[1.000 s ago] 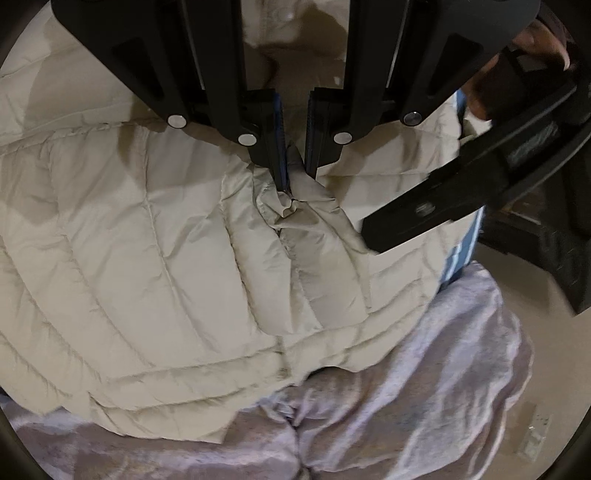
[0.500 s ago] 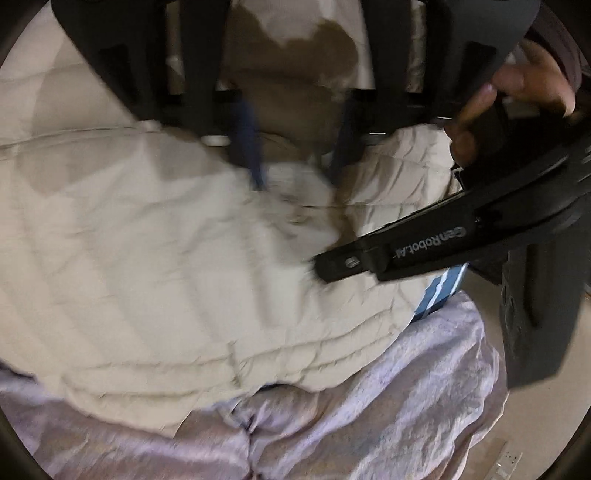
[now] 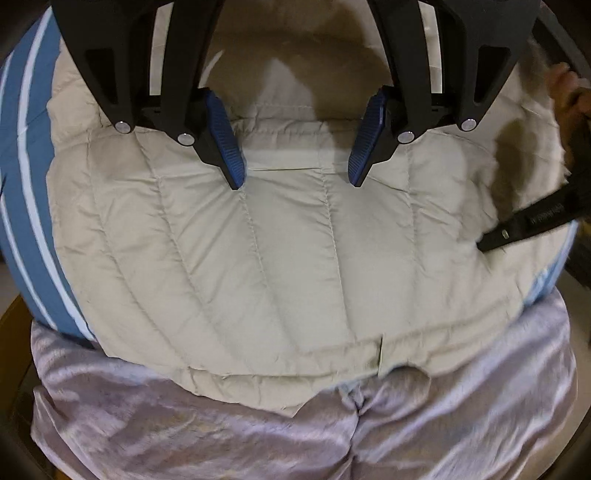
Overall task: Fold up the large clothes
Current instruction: 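Fold the held sleeve across the jacket body and open the right tool, then move the left tool to the other sleeve and close on its cuff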
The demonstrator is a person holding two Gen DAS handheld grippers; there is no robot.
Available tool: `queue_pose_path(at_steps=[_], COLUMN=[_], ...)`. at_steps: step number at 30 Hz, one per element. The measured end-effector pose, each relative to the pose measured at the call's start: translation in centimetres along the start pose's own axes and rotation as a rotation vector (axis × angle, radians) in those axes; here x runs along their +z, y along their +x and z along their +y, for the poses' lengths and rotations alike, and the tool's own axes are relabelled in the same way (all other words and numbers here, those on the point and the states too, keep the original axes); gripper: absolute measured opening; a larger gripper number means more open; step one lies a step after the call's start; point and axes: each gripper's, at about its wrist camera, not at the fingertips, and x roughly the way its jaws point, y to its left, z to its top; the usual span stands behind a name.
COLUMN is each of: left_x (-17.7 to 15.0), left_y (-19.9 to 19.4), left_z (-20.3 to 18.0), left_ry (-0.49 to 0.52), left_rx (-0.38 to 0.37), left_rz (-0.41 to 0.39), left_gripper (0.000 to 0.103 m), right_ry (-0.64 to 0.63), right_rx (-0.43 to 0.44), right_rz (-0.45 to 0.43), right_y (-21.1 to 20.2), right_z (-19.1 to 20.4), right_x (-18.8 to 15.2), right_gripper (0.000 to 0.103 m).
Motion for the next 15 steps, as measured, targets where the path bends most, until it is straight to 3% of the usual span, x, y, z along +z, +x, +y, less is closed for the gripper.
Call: queue_pose_path(at_steps=[6, 10, 13, 15], left_x=[-0.4, -1.0, -2.1, -3.1], left_y=[0.0, -2.2, -4.8, -6.8], left_z=[-0.3, 0.8, 2.6, 4.5], left_ry=[0.036, 0.014, -0.003, -0.036], left_rx=[0.033, 0.02, 0.02, 0.026], left_rz=[-0.014, -0.038, -0.078, -0.108], left_gripper=[0.023, 0.034, 0.051, 0.054], right_ry=[-0.022, -0.027, -0.01, 0.004], right_rx=[-0.04, -0.024, -0.033, -0.021], right_rz=[-0.009, 0.014, 0.026, 0.014], right_y=[0.9, 0.7, 0.0, -0.9], right_z=[1.1, 1.0, 1.2, 1.1], right_x=[0.0, 0.2, 0.3, 0.2], right_gripper=[0.062, 0.063, 0.079, 0.081])
